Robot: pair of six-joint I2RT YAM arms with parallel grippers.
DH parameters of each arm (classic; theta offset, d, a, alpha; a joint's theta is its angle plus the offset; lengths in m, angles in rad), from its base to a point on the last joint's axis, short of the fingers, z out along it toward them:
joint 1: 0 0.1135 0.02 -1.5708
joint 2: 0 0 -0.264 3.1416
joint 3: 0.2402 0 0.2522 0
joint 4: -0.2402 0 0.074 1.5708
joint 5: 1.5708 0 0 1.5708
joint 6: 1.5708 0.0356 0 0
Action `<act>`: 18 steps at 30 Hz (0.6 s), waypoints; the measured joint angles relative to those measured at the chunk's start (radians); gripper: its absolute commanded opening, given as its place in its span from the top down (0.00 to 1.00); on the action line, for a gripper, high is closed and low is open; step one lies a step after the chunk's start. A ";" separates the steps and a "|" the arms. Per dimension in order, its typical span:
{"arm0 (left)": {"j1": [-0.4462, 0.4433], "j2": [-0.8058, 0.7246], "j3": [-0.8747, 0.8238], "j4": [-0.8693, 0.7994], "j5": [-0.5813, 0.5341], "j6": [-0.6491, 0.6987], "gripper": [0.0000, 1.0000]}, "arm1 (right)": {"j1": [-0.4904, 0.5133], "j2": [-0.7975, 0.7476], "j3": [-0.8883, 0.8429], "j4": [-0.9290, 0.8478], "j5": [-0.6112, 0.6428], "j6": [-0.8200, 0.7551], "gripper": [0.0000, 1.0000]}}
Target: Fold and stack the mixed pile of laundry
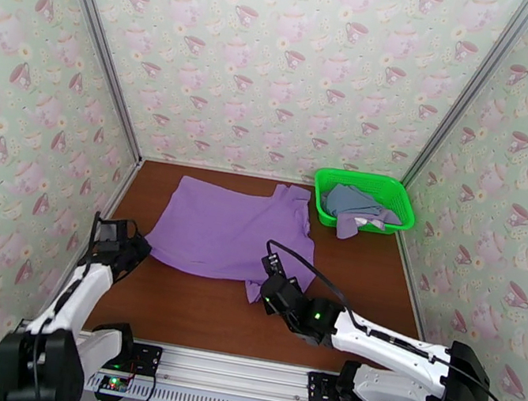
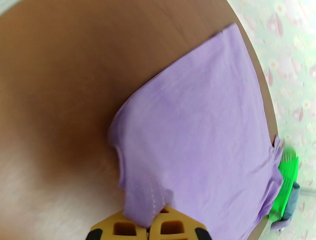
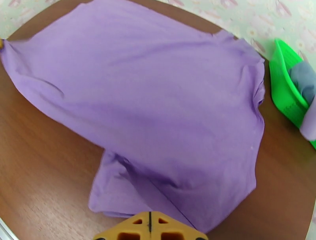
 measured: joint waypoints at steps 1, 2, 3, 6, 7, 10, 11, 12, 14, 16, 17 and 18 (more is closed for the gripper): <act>0.005 -0.035 0.010 -0.037 -0.002 0.000 1.00 | 0.003 -0.001 0.000 -0.015 0.006 0.012 1.00; 0.009 -0.065 0.024 -0.073 -0.003 0.000 1.00 | 0.005 -0.005 0.000 -0.030 0.010 0.022 1.00; 0.013 -0.092 0.043 -0.109 -0.002 0.003 1.00 | 0.006 -0.011 0.000 -0.049 0.019 0.031 1.00; 0.021 -0.119 0.106 -0.183 -0.002 0.016 1.00 | 0.006 -0.050 0.003 -0.113 0.060 0.047 1.00; 0.022 -0.115 0.127 -0.202 -0.002 0.026 1.00 | 0.006 -0.071 0.009 -0.143 0.075 0.050 1.00; 0.027 -0.077 0.159 -0.233 -0.002 0.045 1.00 | 0.006 -0.146 0.050 -0.221 0.100 0.051 1.00; 0.027 -0.058 0.159 -0.240 -0.002 0.051 1.00 | 0.006 -0.181 0.068 -0.246 0.100 0.052 1.00; 0.027 -0.043 0.159 -0.246 -0.002 0.054 1.00 | 0.006 -0.212 0.082 -0.263 0.098 0.052 1.00; 0.027 -0.011 0.152 -0.250 -0.002 0.061 1.00 | 0.006 -0.278 0.101 -0.297 0.072 0.053 1.00; 0.027 0.008 0.136 -0.249 -0.001 0.063 1.00 | 0.006 -0.328 0.101 -0.324 0.026 0.053 1.00; 0.027 0.014 0.124 -0.249 -0.001 0.064 1.00 | 0.006 -0.342 0.101 -0.337 -0.002 0.057 1.00; 0.027 0.019 0.114 -0.250 0.001 0.064 1.00 | 0.006 -0.343 0.100 -0.344 -0.029 0.063 1.00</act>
